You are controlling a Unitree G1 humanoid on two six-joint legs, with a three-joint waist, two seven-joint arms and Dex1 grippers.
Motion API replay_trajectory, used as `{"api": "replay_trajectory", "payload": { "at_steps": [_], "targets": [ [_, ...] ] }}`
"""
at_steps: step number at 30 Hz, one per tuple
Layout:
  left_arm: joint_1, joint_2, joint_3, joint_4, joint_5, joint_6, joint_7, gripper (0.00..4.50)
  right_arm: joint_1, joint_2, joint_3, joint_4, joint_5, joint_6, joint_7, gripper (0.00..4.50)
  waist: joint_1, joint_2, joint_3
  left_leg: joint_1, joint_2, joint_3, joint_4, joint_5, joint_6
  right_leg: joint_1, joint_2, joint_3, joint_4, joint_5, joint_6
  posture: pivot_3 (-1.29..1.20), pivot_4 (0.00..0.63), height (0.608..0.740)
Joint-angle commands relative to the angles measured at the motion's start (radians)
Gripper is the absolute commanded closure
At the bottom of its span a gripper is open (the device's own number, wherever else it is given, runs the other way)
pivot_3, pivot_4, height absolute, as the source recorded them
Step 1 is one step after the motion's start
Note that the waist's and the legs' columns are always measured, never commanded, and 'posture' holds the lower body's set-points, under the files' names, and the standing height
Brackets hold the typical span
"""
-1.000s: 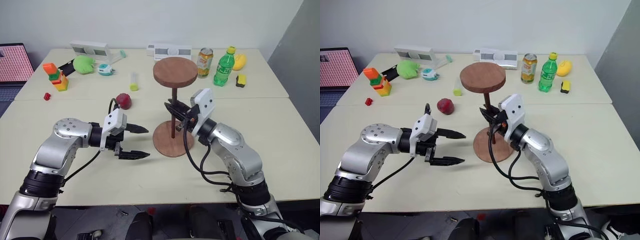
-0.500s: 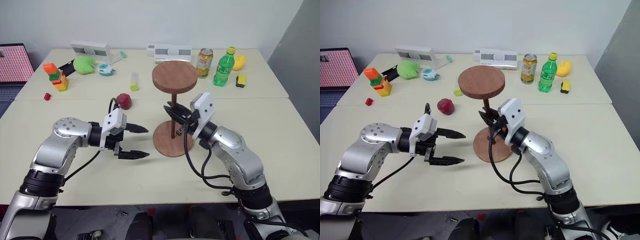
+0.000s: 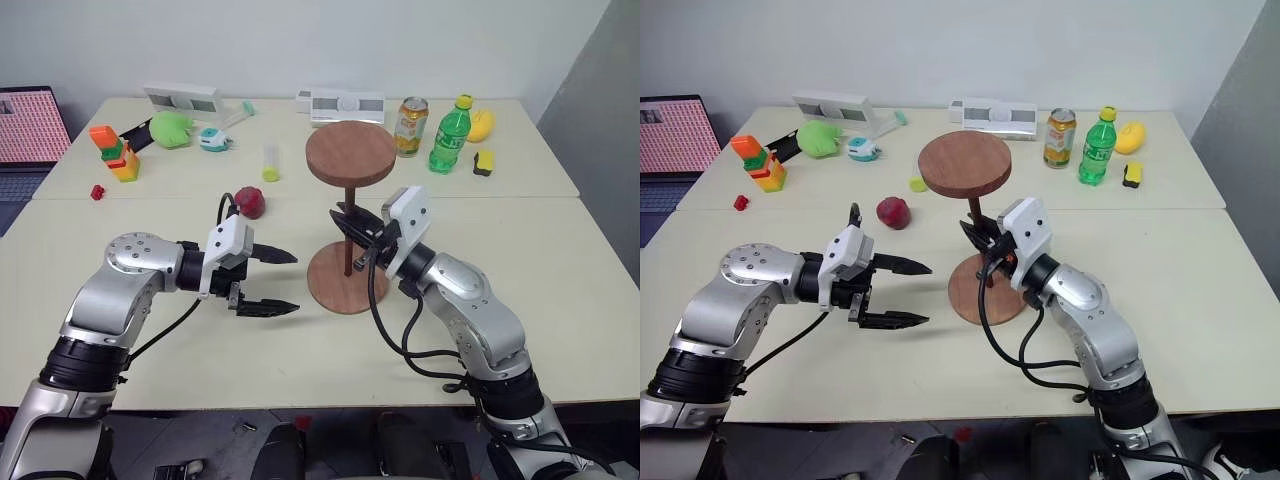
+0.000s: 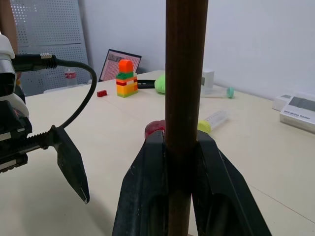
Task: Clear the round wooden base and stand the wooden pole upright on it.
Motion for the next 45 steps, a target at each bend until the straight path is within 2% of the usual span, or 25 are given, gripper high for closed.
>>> {"api": "replay_trajectory", "payload": {
  "at_steps": [1, 9, 18, 28, 33, 36, 39, 43, 45],
  "targets": [
    [-0.011, 0.003, 0.011, -0.014, -0.004, -0.009, -0.007, 0.0, 0.011, 0.028, 0.013, 0.054, -0.011, -0.001, -0.012, 4.24, 0.0, 0.0, 0.0, 0.0, 0.0, 0.0, 0.0, 0.0, 0.0, 0.0, 0.0, 0.0, 0.0, 0.0, 0.0, 0.0, 0.15, 0.74],
    [-0.017, 0.007, 0.01, -0.012, -0.003, -0.008, -0.011, 0.0, 0.018, 0.045, 0.029, 0.083, -0.027, -0.031, -0.007, 4.24, -0.002, 0.0, 0.0, 0.001, 0.001, 0.0, 0.0, 0.0, 0.0, 0.0, 0.001, 0.0, 0.0, 0.0, 0.0, 0.0, 0.15, 0.74],
    [-0.002, 0.002, 0.011, -0.03, -0.009, 0.002, -0.001, 0.0, 0.118, -0.02, 0.071, 0.039, -0.078, -0.112, 0.042, 4.24, 0.001, 0.0, 0.0, 0.004, 0.0, -0.001, -0.001, 0.0, 0.001, 0.004, 0.001, -0.001, -0.002, 0.0, 0.0, 0.0, 0.15, 0.74],
    [-0.003, 0.003, 0.011, -0.021, -0.007, -0.007, -0.009, 0.0, 0.1, -0.013, 0.076, 0.062, -0.094, -0.11, 0.036, 4.24, 0.002, 0.0, 0.0, 0.004, 0.0, -0.001, -0.001, 0.0, 0.001, 0.006, 0.0, -0.001, -0.003, 0.0, 0.0, 0.0, 0.15, 0.74],
    [-0.002, 0.001, 0.007, -0.017, -0.005, -0.014, -0.014, 0.0, 0.077, -0.008, 0.062, 0.072, -0.083, -0.077, 0.034, 2.68, 0.002, 0.0, 0.0, 0.004, 0.0, -0.001, -0.001, 0.0, 0.001, 0.005, 0.0, -0.001, -0.002, 0.0, 0.0, 0.0, 0.15, 0.74],
    [-0.001, -0.001, 0.007, -0.015, -0.004, -0.018, -0.016, 0.0, 0.067, -0.006, 0.054, 0.076, -0.081, -0.064, 0.035, 2.07, 0.001, 0.0, 0.0, 0.003, 0.0, -0.001, -0.001, 0.0, 0.001, 0.004, 0.0, -0.001, -0.002, 0.0, 0.0, 0.0, 0.15, 0.74],
    [0.002, -0.004, 0.008, -0.013, -0.003, -0.021, -0.019, 0.0, 0.064, -0.007, 0.047, 0.071, -0.076, -0.054, 0.036, 1.23, 0.001, 0.0, 0.0, 0.003, 0.0, -0.001, -0.001, 0.0, 0.001, 0.004, 0.001, -0.001, -0.002, 0.0, 0.0, 0.0, 0.15, 0.74],
    [0.001, -0.008, 0.007, -0.006, 0.0, -0.025, -0.022, 0.0, 0.06, -0.015, 0.027, 0.055, -0.061, -0.03, 0.042, 0.32, 0.001, 0.0, 0.0, 0.003, 0.0, -0.001, -0.001, 0.0, 0.001, 0.004, 0.001, -0.001, -0.002, 0.0, 0.0, 0.0, 0.15, 0.74],
    [-0.001, -0.007, 0.008, -0.002, 0.001, -0.025, -0.024, 0.0, 0.068, -0.049, 0.009, 0.018, -0.034, 0.015, 0.067, 0.04, 0.001, 0.0, 0.0, 0.003, 0.0, -0.001, -0.001, 0.0, 0.001, 0.004, 0.001, -0.001, -0.002, 0.0, 0.0, 0.0, 0.15, 0.74]
  ]
}}
